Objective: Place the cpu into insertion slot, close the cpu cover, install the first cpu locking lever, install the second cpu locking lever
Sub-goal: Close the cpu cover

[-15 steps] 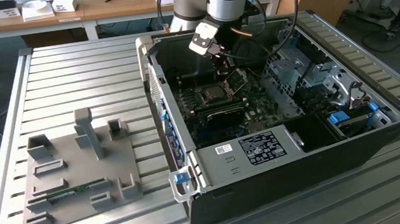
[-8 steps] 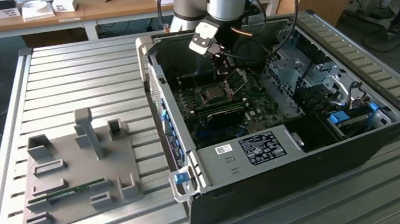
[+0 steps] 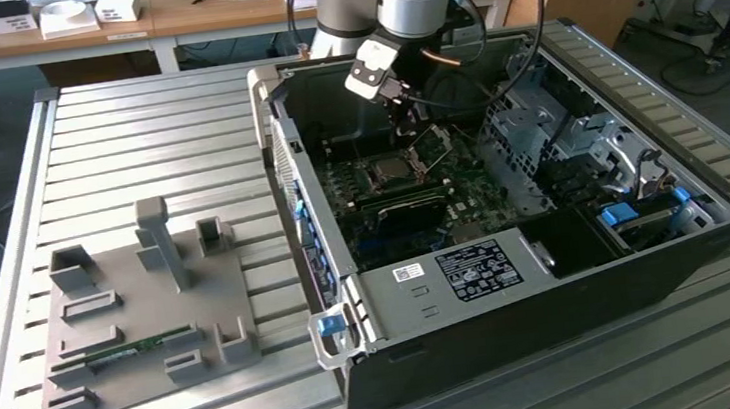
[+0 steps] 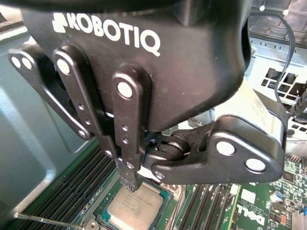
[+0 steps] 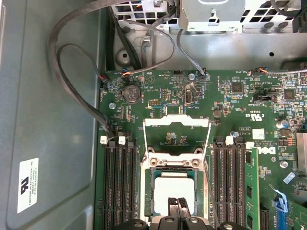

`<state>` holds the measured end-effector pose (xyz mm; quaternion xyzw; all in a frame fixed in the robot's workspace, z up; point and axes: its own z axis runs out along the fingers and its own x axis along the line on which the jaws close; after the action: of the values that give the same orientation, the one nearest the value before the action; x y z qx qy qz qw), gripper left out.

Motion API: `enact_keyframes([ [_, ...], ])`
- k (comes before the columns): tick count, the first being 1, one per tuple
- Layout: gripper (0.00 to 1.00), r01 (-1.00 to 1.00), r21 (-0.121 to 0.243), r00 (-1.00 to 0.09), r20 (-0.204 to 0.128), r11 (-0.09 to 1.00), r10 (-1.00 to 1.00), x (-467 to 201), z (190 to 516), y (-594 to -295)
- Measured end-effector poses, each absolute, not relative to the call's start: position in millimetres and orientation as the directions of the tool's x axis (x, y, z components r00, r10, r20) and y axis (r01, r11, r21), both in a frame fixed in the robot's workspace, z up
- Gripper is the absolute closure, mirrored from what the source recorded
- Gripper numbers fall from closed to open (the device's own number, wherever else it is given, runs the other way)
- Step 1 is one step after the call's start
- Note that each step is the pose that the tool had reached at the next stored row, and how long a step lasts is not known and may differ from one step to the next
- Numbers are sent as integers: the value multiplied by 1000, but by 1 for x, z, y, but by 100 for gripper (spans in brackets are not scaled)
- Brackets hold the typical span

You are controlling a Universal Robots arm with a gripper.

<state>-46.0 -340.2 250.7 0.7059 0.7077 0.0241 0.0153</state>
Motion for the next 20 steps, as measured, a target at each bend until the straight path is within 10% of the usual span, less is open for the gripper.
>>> enact_keyframes([
  [20,89,998,56,-3,12,2,1000,-38,252,-340],
])
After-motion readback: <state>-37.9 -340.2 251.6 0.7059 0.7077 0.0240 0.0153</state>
